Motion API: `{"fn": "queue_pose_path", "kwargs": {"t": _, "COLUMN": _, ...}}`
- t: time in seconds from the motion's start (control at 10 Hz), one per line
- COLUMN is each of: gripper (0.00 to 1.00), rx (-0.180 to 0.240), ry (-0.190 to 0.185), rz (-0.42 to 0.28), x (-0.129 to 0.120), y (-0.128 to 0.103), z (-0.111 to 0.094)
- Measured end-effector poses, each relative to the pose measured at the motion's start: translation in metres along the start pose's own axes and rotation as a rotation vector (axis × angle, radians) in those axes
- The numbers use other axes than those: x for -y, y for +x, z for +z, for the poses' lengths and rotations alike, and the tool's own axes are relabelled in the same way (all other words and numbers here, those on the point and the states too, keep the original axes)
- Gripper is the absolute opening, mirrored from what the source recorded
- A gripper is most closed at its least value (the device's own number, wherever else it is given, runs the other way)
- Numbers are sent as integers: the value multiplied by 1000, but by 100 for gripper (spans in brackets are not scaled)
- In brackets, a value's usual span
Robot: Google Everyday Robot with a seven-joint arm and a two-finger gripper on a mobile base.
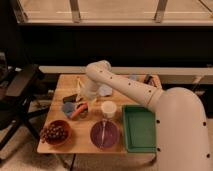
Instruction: Place pepper in plastic cup
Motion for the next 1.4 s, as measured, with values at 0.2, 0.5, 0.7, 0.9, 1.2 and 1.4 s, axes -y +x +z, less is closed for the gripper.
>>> {"fn": "queue_pose_path", "kwargs": {"t": 0.2, "gripper": 43, "rx": -8, "ry": -17, "rz": 22, "x": -3, "y": 3, "z": 1}}
{"fn": "queue_pose_path", "kwargs": {"t": 0.5, "gripper": 12, "rx": -27, "ry": -18, "rz": 35, "x": -4, "y": 4, "z": -6}}
{"fn": "queue_pose_path", "kwargs": {"t": 0.7, "gripper": 0, "rx": -45, "ry": -17, "rz": 33, "x": -2, "y": 3, "z": -13}}
{"fn": "queue_pose_path", "kwargs": {"t": 0.9, "gripper": 0, "rx": -80, "ry": 8, "rz": 22, "x": 9, "y": 4, "z": -34}}
{"fn": "queue_pose_path", "kwargs": {"t": 1.2, "gripper": 0, "rx": -108, "ry": 71, "rz": 18, "x": 34, "y": 13, "z": -79}}
{"fn": "queue_pose_path", "kwargs": {"t": 1.4, "gripper": 0, "rx": -107, "ry": 104, "rz": 20, "x": 47, "y": 17, "z": -90}}
